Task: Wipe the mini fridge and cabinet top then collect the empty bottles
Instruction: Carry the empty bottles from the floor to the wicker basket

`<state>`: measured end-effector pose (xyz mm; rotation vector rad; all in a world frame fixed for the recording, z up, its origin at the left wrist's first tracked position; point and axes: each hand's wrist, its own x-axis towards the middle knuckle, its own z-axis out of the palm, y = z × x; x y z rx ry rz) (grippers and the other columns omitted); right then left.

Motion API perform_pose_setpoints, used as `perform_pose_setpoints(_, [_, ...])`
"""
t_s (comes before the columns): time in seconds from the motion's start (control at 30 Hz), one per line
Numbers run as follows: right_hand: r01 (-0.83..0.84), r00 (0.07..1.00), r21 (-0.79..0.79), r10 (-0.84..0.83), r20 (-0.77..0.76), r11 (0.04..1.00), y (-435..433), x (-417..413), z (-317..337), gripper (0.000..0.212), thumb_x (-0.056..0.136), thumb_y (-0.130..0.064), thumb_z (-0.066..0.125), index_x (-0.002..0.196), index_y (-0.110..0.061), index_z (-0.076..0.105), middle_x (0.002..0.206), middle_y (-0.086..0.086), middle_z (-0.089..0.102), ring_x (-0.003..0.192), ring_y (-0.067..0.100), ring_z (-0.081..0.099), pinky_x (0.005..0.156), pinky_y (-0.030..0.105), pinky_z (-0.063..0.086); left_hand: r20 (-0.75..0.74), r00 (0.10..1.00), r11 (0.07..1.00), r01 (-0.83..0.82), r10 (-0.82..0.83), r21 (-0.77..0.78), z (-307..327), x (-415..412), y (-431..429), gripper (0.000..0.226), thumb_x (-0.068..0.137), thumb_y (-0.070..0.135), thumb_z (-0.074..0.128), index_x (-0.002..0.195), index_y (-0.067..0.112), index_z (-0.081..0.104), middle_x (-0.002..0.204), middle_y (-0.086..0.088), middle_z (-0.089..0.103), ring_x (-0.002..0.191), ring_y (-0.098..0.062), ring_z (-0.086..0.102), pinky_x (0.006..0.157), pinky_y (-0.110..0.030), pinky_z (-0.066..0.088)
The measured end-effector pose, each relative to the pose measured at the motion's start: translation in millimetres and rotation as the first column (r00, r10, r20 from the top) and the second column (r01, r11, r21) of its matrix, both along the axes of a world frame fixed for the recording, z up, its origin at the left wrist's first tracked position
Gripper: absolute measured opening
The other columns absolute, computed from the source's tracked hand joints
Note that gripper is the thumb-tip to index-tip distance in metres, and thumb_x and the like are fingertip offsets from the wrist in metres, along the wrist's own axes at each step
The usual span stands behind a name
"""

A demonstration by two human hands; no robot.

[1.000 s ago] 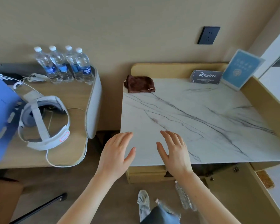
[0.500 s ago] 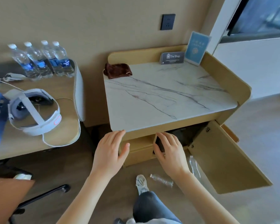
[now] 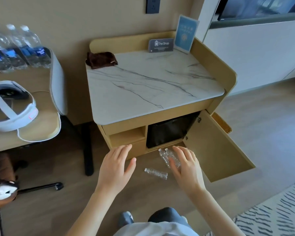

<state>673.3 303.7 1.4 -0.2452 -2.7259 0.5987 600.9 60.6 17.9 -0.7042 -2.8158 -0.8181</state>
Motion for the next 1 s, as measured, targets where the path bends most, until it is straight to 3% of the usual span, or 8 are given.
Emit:
perform_pose_setpoints(0.23, [-0.051, 0.999, -0.014, 0.051, 0.018, 0.999, 98.8, 16.3, -1.0, 0.038, 0.095, -0.033, 0.056, 0.126, -0.012, 0.064, 0.122, 0.003, 0.066, 0.113, 0.023, 0.057, 0.092, 0.040, 0.051, -0.011, 0.997, 0.997, -0.073, 0.073, -0.005, -10.3, 25.9, 92.0, 0.051, 0.096, 0.043, 0.043, 0.129, 0.008, 0.061, 0.120, -0.003, 0.066, 0.111, -0.022, 0.060, 0.093, -0.035, 0.052])
perform_pose_setpoints(0.53, [-0.262, 0.964, 0.006, 0.262, 0.048, 0.965, 238.3, 25.6, 2.4, 0.045, 0.097, -0.040, 0.044, 0.126, -0.011, 0.063, 0.121, 0.005, 0.066, 0.111, 0.025, 0.059, 0.093, 0.040, 0.052, 0.079, 0.951, 0.953, -0.303, 0.301, 0.018, -18.2, 94.0, 227.7, 0.049, 0.095, 0.040, 0.044, 0.129, 0.008, 0.061, 0.120, -0.003, 0.066, 0.112, -0.021, 0.059, 0.094, -0.035, 0.050])
perform_pose_setpoints(0.8, [-0.327, 0.943, -0.045, 0.329, 0.049, 0.944, 267.4, 9.5, -12.3, 0.043, 0.093, -0.037, 0.049, 0.125, -0.011, 0.063, 0.119, 0.005, 0.066, 0.107, 0.023, 0.057, 0.090, 0.040, 0.053, 0.145, 0.930, 0.940, -0.340, 0.339, -0.016, -36.5, 105.2, 271.4, 0.048, 0.094, 0.039, 0.046, 0.127, 0.009, 0.062, 0.118, -0.002, 0.066, 0.110, -0.020, 0.059, 0.092, -0.035, 0.052])
perform_pose_setpoints(1.0, [-0.308, 0.942, -0.102, 0.318, 0.103, 0.946, 263.4, -21.1, -83.1, 0.045, 0.091, -0.031, 0.063, 0.131, -0.011, 0.060, 0.121, 0.005, 0.066, 0.110, 0.024, 0.056, 0.090, 0.039, 0.051, 0.167, 0.928, 0.943, -0.329, 0.332, -0.046, -104.3, 71.5, 273.4, 0.047, 0.093, 0.039, 0.046, 0.124, 0.008, 0.063, 0.115, -0.003, 0.067, 0.107, -0.022, 0.060, 0.088, -0.034, 0.051])
